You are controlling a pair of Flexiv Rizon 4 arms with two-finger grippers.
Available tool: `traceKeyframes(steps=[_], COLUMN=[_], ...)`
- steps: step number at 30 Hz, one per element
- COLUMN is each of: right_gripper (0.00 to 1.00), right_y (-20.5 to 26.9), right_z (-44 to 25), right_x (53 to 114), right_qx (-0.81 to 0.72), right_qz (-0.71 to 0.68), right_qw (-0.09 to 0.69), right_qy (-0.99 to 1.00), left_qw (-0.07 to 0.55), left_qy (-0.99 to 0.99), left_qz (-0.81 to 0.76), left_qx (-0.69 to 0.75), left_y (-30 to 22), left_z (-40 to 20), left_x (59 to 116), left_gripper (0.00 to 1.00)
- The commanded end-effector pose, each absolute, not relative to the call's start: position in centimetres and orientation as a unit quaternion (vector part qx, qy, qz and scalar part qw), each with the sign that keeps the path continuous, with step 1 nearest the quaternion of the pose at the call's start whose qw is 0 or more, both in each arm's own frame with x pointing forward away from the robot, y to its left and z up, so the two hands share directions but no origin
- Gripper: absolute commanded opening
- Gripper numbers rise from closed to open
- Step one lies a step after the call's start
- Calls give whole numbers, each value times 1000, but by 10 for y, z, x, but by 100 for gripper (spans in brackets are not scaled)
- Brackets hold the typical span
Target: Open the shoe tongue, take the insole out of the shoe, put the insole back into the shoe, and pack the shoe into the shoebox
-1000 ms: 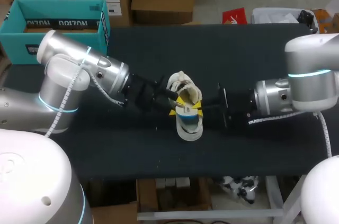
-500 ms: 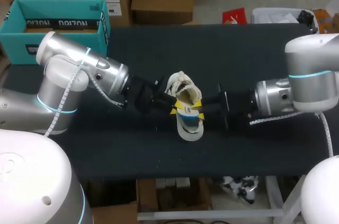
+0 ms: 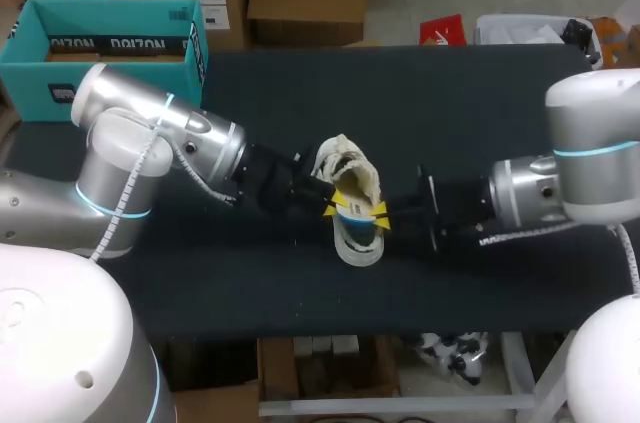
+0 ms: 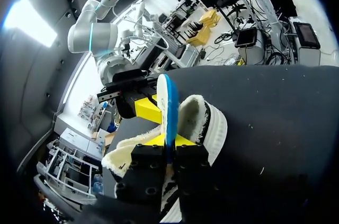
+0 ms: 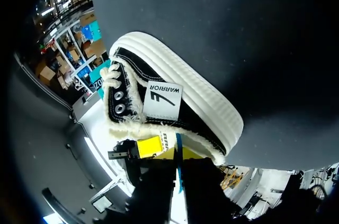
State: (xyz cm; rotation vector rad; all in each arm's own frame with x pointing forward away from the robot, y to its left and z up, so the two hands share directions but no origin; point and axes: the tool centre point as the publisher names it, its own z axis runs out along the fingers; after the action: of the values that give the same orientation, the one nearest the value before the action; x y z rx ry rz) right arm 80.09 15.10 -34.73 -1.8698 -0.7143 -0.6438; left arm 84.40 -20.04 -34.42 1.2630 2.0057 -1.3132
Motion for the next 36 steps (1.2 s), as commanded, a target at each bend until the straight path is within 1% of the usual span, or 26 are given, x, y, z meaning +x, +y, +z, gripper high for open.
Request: traceKeyframes(steps=[1, 12, 14, 15, 19, 21, 22, 24, 32, 33, 34, 35, 36], right_gripper=[0, 0, 0, 0, 0, 0, 0, 0, 0, 0, 0, 0, 0], right_y=[159, 162, 163, 162, 158, 156, 156, 154, 149, 149, 149, 149, 149], right_z=[-353, -363, -363, -362, -360, -360, -360, -360, -358, -358, -358, -358, -358], right_x=[811, 837, 837, 837, 834, 832, 832, 831, 825, 825, 824, 824, 824], right_qx=[-767, -771, -772, -772, -775, -776, -777, -779, -783, -784, -784, -784, -784], right_qz=[-263, -254, -255, -255, -259, -260, -261, -261, -264, -264, -264, -264, -264], right_qw=[503, 496, 495, 495, 490, 488, 487, 486, 480, 480, 479, 479, 479], right_qy=[-300, -307, -307, -307, -304, -302, -301, -300, -294, -293, -293, -293, -292], left_qw=[216, 214, 212, 212, 210, 212, 213, 214, 203, 202, 202, 202, 202], left_qy=[726, 739, 739, 738, 733, 729, 727, 724, 725, 726, 726, 726, 726], left_qz=[-471, -467, -468, -470, -477, -479, -479, -481, -478, -477, -477, -476, -476], left_qx=[452, 436, 435, 435, 437, 440, 442, 446, 453, 453, 453, 453, 453], left_y=[-205, -205, -203, -202, -199, -199, -199, -200, -200, -200, -200, -200, -200], left_z=[-349, -354, -353, -352, -348, -346, -345, -343, -343, -343, -343, -343, -343], left_x=[850, 867, 866, 864, 859, 855, 854, 852, 845, 844, 844, 844, 844], left_gripper=[0, 0, 33, 36, 40, 38, 29, 0, 0, 10, 16, 13, 0])
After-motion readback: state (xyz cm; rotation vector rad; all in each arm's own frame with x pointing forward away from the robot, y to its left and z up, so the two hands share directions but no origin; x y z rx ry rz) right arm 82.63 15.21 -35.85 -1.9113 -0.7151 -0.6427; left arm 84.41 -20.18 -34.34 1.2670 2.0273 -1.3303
